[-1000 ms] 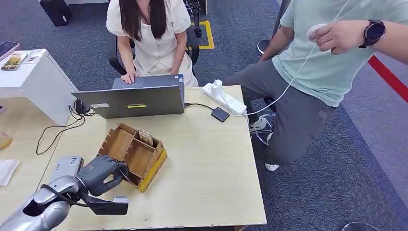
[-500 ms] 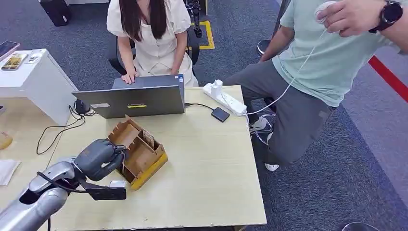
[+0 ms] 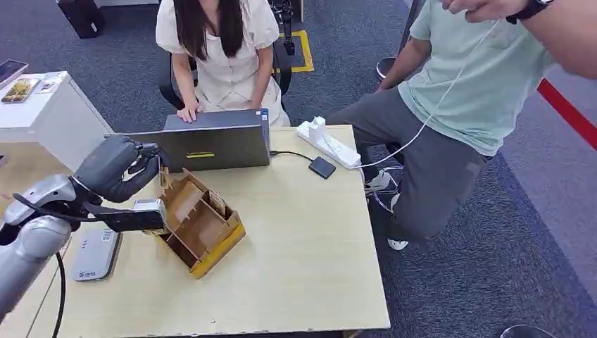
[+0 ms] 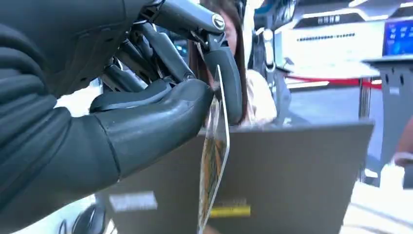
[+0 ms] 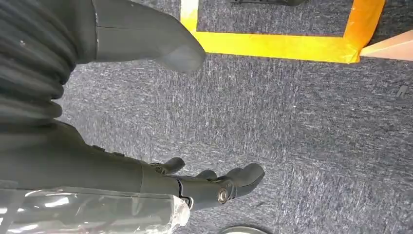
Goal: Pass the card to the sensor for recognition and then transmit it.
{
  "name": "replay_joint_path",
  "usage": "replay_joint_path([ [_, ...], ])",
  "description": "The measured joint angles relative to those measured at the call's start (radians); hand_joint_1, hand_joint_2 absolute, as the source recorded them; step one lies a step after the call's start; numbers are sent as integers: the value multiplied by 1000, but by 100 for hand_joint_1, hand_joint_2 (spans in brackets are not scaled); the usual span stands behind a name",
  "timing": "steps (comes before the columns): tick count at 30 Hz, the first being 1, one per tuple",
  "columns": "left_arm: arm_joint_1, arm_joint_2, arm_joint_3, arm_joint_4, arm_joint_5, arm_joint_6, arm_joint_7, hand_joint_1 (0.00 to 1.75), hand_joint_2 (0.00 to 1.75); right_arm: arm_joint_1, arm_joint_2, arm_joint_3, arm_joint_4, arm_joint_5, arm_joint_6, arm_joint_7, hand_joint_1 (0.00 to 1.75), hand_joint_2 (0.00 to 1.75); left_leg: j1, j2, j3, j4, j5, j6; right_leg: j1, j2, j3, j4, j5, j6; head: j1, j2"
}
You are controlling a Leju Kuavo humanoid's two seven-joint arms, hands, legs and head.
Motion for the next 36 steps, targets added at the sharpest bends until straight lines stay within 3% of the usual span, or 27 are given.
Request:
replay_joint_path([
  [7, -56, -12, 0, 10, 3, 17, 17, 166, 175, -1, 0, -7, 0, 4, 0, 0, 0, 175, 0, 0, 0, 0, 0, 0, 0, 0, -1, 0, 0, 0, 0, 0],
  [9, -108, -39, -1, 44, -12, 40, 34, 175, 175, -2, 0, -8, 0, 13, 0, 0, 0, 175, 0, 0, -1, 1, 1, 1, 0, -1, -2, 0, 0, 0, 0, 0],
  [12, -236, -112, -6, 145, -71, 97, 83, 175, 175, -7, 0, -8, 0, 26, 5, -1, 0, 175, 0, -4, -2, 1, 3, 2, 0, -5, -2, 0, 1, 1, -1, 0],
  [19, -484, -324, -39, 458, -334, 301, 254, 175, 175, -26, 1, -8, 0, 57, 10, 13, 0, 175, -2, -5, -4, 2, 6, 4, -1, -5, -2, 0, 4, 3, 0, 0],
  [23, -587, -408, -40, 647, -381, 397, 306, 175, 175, -30, 2, -7, 0, 66, 9, 23, 0, 175, -2, -4, -4, 2, 6, 4, -1, -4, -2, 0, 4, 4, 0, 0],
  [29, -649, -459, -40, 792, -394, 417, 316, 175, 175, -28, 5, -7, 0, 69, 9, 27, 0, 175, -1, -4, -4, 2, 6, 4, -1, -4, -2, 0, 4, 3, 0, 0],
  [36, -656, -475, -39, 862, -394, 417, 314, 175, 175, -26, 6, -6, 0, 76, 9, 27, 0, 175, -1, -4, -4, 2, 6, 4, -1, -4, -2, 0, 4, 3, 0, 0],
])
